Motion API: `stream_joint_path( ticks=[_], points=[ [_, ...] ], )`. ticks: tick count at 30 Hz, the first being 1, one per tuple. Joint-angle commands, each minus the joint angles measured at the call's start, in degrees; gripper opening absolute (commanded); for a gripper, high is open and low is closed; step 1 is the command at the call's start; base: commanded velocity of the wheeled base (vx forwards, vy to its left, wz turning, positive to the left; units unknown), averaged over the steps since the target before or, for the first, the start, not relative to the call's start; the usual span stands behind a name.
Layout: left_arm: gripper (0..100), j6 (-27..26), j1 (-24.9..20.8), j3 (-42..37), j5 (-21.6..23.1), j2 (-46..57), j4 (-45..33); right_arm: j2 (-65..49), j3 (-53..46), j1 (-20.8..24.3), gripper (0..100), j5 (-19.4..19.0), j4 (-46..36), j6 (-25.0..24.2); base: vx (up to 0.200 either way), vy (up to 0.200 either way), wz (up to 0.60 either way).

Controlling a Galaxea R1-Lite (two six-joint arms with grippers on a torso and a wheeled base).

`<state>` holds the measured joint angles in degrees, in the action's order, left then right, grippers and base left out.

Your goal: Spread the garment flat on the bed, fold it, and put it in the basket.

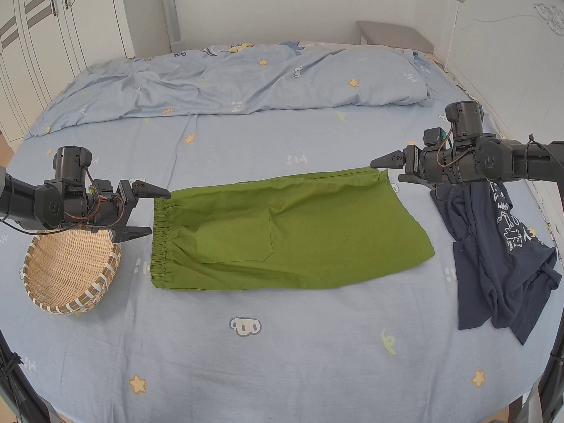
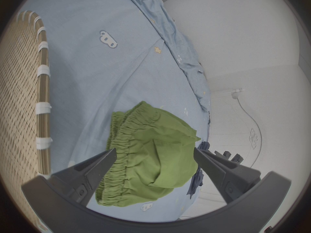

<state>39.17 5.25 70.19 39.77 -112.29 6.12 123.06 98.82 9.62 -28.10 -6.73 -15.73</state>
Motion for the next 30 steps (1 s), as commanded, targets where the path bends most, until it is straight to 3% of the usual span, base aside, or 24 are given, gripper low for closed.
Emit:
stream_joint_path(
  ticks=[1,6,10,23,30],
  points=[
    [100,1.9,-1.7,-0.1,0.1,2.6,0.4,-0.5,-2.0,0.0,100,-0.2,0.0,0.0,0.0,0.0,0.0],
    [100,4.0,-5.6,2.1,-0.6,0.8,2.8,-1.9,-4.6,0.5,100,-0.2,0.4,-0.1,0.0,0.0,0.0],
    [100,8.2,-7.7,10.1,-2.0,-8.6,6.4,-4.9,-8.0,0.4,100,0.1,0.9,-0.4,0.0,0.0,0.0],
    [100,13.0,-3.8,22.9,-6.9,-17.0,6.6,-11.4,-17.2,0.3,100,-0.2,6.4,-0.4,0.0,0.0,0.0],
    [100,13.7,-4.3,22.2,-8.2,-16.3,6.1,-12.8,-23.1,0.1,100,-0.2,11.5,-0.6,0.0,0.0,0.0]
  ],
)
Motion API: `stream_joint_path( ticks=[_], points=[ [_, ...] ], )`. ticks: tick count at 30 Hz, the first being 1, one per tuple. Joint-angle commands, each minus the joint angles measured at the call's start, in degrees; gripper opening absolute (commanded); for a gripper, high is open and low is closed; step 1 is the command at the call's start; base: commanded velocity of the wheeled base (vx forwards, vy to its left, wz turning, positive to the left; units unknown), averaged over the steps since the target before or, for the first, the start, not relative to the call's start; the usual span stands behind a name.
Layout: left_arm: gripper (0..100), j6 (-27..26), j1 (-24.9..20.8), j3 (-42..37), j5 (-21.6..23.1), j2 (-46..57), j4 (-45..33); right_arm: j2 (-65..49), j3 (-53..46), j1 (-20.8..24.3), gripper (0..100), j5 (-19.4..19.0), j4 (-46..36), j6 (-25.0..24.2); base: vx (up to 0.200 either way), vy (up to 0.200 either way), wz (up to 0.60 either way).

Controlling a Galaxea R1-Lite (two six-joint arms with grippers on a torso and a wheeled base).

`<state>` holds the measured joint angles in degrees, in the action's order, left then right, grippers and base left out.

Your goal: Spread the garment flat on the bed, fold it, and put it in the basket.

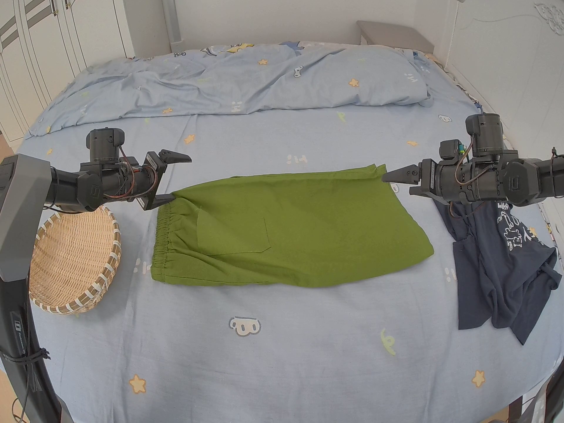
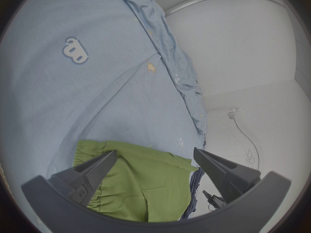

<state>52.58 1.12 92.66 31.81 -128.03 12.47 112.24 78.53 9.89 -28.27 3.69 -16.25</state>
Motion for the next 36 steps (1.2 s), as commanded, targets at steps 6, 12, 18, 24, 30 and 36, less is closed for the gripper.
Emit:
stream_joint_path(
  ticks=[6,12,18,24,30,36],
  points=[
    [100,-0.2,-1.1,-11.4,1.7,12.7,0.4,-7.3,-11.8,-0.4,100,-0.1,6.4,-4.0,0.0,0.0,0.0],
    [100,-0.9,-0.6,-24.5,4.3,22.6,3.4,-9.7,-16.4,0.0,100,-0.6,10.6,-6.5,0.0,0.0,0.0],
    [100,-7.6,0.3,-43.4,5.3,27.1,14.2,-13.6,-18.2,0.8,100,-0.9,11.2,-6.9,0.0,0.0,0.0],
    [100,-21.9,2.7,-51.8,5.3,25.5,17.9,-13.9,-18.9,2.0,100,-0.8,11.2,-7.0,0.0,0.0,0.0],
    [100,-22.6,2.5,-51.1,4.7,21.8,18.7,-14.2,-19.6,2.7,100,-0.7,11.3,-6.9,0.0,0.0,0.0],
    [100,-22.7,2.8,-50.2,4.1,17.4,21.7,-14.2,-19.6,2.8,100,-0.7,11.3,-6.9,0.0,0.0,0.0]
  ],
)
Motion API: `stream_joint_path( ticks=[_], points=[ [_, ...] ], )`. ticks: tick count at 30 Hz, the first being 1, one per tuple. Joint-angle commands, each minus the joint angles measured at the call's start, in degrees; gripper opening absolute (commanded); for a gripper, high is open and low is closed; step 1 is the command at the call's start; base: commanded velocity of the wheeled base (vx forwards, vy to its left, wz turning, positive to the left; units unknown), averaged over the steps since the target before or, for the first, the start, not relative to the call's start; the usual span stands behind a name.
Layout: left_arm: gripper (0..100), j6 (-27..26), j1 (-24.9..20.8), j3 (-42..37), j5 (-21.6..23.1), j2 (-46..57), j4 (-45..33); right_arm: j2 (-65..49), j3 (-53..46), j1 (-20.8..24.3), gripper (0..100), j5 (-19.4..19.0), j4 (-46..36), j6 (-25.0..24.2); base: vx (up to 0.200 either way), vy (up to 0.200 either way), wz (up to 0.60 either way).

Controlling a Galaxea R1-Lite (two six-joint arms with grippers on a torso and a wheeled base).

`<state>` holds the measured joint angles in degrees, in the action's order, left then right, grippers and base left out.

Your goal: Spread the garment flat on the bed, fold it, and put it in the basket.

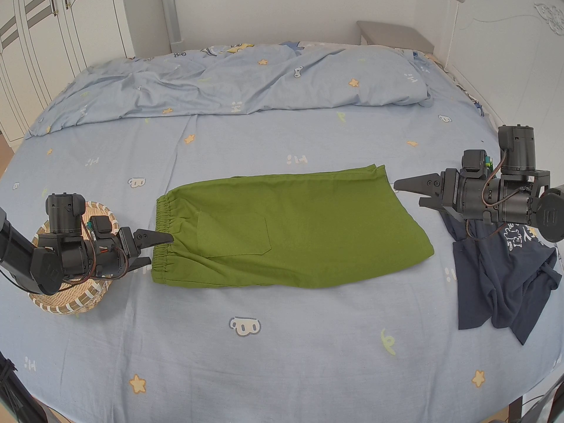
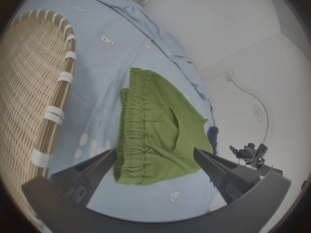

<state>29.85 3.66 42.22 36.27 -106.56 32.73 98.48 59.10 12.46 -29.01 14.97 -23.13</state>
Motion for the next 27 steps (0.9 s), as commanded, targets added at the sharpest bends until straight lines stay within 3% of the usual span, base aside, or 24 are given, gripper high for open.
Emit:
stream_joint_path(
  ticks=[1,23,26,27],
  points=[
    [100,0.0,0.1,0.2,-0.7,-4.4,2.0,-0.4,-0.2,0.2,100,0.0,0.1,0.0,0.0,0.0,0.0],
    [100,1.7,-2.3,5.5,-1.7,-11.7,4.5,0.2,-0.3,0.8,100,0.1,0.4,0.1,0.0,0.0,0.0],
    [100,3.3,-2.3,6.1,-1.6,-12.1,4.8,0.2,-0.3,0.9,100,0.1,0.4,0.1,0.0,0.0,0.0],
    [100,6.4,-2.3,6.8,-0.9,-12.2,5.1,0.2,-0.2,0.9,100,0.1,0.4,0.1,0.0,0.0,0.0]
  ],
)
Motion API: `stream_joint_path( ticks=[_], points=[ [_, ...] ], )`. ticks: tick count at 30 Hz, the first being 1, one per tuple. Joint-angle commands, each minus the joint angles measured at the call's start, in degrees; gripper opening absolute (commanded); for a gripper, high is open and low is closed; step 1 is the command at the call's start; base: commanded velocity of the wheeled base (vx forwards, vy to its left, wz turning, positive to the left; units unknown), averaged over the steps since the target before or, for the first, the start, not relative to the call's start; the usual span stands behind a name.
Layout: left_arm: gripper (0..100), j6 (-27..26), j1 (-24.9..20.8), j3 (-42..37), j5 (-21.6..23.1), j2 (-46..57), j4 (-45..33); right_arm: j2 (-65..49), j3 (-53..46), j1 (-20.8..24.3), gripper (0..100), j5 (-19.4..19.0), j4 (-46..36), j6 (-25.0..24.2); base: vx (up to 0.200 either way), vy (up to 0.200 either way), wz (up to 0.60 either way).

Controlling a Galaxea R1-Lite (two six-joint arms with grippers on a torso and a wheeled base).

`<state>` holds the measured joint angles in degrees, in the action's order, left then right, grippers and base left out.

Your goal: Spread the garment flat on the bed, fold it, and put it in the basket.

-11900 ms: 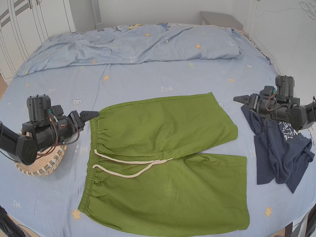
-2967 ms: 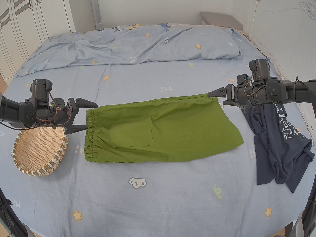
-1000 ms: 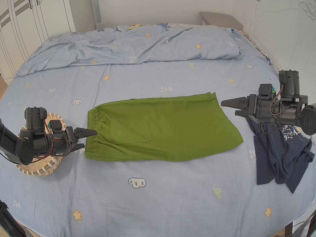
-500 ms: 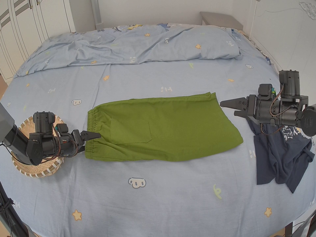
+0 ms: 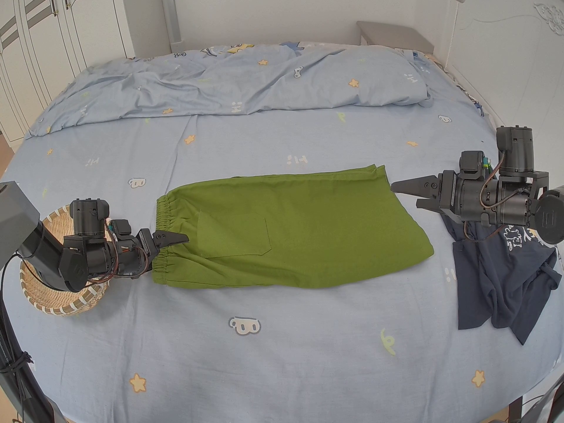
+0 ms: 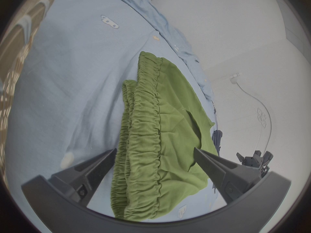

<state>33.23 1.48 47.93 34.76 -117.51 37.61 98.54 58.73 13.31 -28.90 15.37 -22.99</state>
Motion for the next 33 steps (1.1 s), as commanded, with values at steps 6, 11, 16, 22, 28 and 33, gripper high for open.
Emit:
stream_joint_path(
  ticks=[6,11,16,22,28,33],
  points=[
    [0,6.3,0.0,2.2,1.1,-2.3,1.5,0.2,0.2,0.0,100,0.0,0.0,0.0,0.0,0.0,0.0],
    [0,8.0,0.1,2.3,2.9,-2.2,1.6,0.2,0.2,-0.1,100,-0.1,0.0,0.0,0.0,0.0,0.0],
    [0,9.3,0.4,2.3,3.2,-0.8,1.3,2.0,0.9,-1.0,100,0.1,0.0,-0.1,0.0,0.0,0.0],
    [0,10.3,0.7,2.0,4.0,3.6,0.2,9.9,4.8,-5.7,100,1.7,-0.6,0.7,0.0,0.0,0.0],
    [0,10.5,1.0,2.1,5.5,5.3,-0.7,18.9,9.7,-10.6,100,1.7,-3.6,3.6,0.0,0.0,0.0],
    [0,10.5,0.9,2.1,5.5,5.1,-0.7,21.5,11.8,-12.2,100,1.1,-6.5,4.9,0.0,0.0,0.0]
  ],
)
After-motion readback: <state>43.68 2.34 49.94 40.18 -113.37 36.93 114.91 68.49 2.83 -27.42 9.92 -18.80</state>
